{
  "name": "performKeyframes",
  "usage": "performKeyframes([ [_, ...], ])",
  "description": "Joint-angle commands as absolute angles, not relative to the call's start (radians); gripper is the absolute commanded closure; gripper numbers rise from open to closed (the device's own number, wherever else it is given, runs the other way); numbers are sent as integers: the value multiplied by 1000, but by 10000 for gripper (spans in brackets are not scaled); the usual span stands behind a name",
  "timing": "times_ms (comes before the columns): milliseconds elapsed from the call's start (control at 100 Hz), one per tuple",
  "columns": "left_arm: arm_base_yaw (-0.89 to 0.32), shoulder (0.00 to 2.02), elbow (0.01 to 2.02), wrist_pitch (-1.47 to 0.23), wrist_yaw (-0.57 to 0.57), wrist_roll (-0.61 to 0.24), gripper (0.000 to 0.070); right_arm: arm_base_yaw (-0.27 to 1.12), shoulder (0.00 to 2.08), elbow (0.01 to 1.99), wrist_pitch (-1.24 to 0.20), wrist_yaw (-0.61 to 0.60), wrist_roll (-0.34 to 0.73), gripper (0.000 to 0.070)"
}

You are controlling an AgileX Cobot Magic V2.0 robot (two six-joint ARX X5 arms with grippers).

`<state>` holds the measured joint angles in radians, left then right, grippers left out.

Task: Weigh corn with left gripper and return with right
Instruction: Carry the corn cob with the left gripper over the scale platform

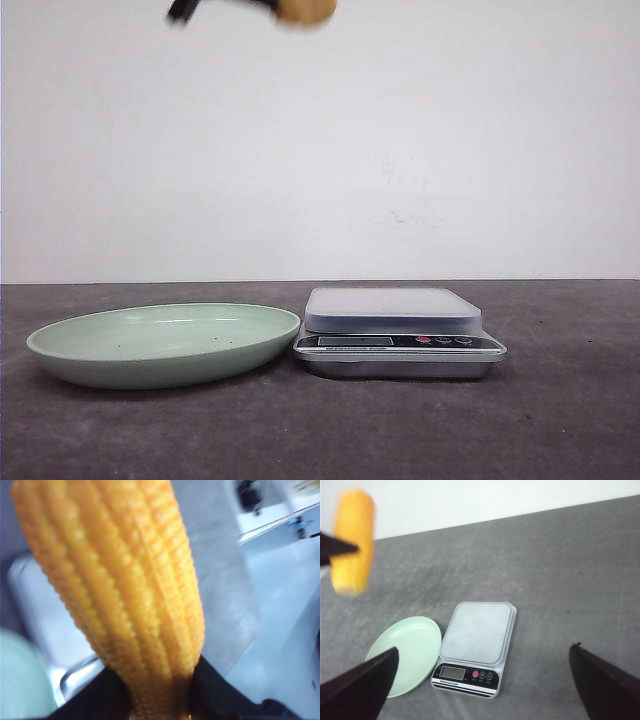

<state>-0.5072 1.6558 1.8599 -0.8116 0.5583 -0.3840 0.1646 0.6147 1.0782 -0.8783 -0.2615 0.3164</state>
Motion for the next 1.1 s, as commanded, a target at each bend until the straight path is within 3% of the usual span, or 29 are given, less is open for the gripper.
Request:
performKeyframes([
  [0, -537, 1688, 1934, -822, 499, -340, 696, 168, 617, 1096, -868, -262, 334, 0],
  [90, -569, 1715, 1977, -843, 437, -317, 696, 168, 617, 1096, -869, -263, 334, 0],
  [390, -649, 1889, 1985, -879, 417, -321, 696, 168, 617, 1096, -908, -264, 339, 0],
  [1090, -668, 2220, 1985, -897, 389, -357, 696, 168, 596, 1096, -1002, -253, 323, 18],
])
